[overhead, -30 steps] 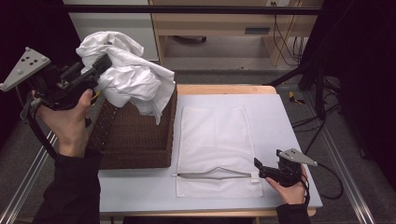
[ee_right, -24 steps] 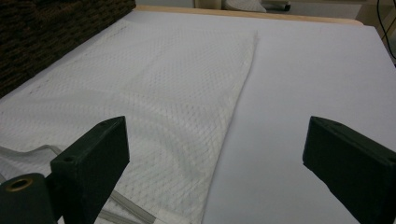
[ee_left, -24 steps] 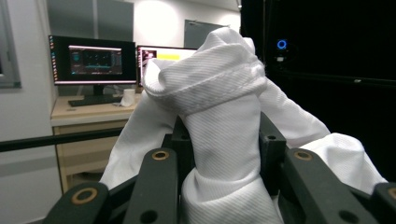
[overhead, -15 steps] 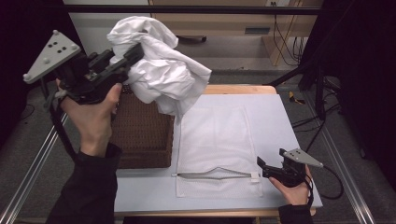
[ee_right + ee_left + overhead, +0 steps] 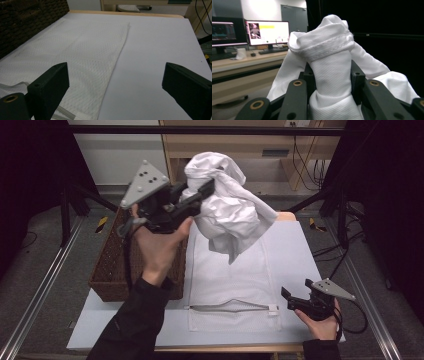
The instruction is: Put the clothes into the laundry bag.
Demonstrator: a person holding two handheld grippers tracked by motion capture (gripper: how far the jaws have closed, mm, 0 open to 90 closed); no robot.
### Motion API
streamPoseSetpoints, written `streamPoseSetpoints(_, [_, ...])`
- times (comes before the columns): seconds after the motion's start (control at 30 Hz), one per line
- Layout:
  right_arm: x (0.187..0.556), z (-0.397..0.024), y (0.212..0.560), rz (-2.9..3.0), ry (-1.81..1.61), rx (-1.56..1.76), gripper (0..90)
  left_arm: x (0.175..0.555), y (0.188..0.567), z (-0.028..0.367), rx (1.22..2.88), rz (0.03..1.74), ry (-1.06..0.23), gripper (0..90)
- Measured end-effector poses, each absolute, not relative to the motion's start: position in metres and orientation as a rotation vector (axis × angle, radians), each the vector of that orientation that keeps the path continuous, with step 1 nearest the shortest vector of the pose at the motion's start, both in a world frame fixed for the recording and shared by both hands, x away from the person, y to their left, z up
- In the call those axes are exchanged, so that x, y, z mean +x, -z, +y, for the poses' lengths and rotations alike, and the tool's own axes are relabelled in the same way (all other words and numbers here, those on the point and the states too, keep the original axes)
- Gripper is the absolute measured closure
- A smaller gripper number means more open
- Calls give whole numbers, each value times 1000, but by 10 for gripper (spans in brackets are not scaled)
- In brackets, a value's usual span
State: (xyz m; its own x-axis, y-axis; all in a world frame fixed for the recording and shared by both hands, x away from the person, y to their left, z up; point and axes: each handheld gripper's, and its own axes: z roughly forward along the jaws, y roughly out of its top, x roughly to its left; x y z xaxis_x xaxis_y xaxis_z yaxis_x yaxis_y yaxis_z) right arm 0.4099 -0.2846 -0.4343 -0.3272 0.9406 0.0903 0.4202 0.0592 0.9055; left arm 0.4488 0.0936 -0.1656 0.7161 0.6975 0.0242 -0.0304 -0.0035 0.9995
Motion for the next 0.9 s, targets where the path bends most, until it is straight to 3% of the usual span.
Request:
streamPoseSetpoints(0.57, [407,-289,433,1810,-1248,1360,72,500,276,7,1664,624,-432,669])
streamPoseSetpoints(0.9, [403,-298,428,1770,-1284,1368,72,513,337,-28,1795,630,-410,664])
